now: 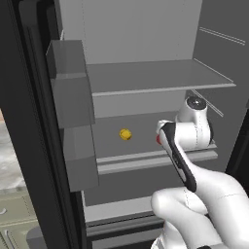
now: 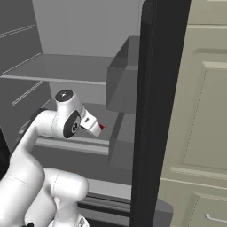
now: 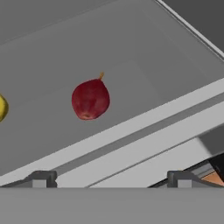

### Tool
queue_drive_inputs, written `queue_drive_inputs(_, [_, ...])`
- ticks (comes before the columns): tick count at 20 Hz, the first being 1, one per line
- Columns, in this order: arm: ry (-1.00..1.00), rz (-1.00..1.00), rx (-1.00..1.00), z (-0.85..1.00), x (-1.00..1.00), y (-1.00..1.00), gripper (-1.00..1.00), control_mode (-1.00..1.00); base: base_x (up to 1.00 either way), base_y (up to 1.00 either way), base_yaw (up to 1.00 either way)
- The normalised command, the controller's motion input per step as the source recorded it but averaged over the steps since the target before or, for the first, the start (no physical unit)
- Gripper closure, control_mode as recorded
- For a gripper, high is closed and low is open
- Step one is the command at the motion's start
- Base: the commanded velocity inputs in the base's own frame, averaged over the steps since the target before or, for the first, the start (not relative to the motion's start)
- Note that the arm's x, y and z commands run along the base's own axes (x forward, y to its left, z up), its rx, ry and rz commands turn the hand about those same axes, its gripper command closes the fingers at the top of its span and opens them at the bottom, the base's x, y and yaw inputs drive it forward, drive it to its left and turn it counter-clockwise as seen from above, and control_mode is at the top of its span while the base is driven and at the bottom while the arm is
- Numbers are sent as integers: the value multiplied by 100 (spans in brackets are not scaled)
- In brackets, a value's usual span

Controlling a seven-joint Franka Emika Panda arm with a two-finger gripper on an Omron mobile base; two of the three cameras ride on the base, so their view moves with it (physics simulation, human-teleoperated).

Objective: Open the fridge, remove the pear, lemon, and shrimp, and place them on any counter.

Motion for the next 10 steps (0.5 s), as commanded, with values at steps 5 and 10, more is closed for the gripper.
queue_drive_inputs(5, [0,0,0,-36,33,0,-100,-100,0,0,0])
queue_drive_inputs(10, [0,0,0,-3,35,0,-100,-100,0,0,0])
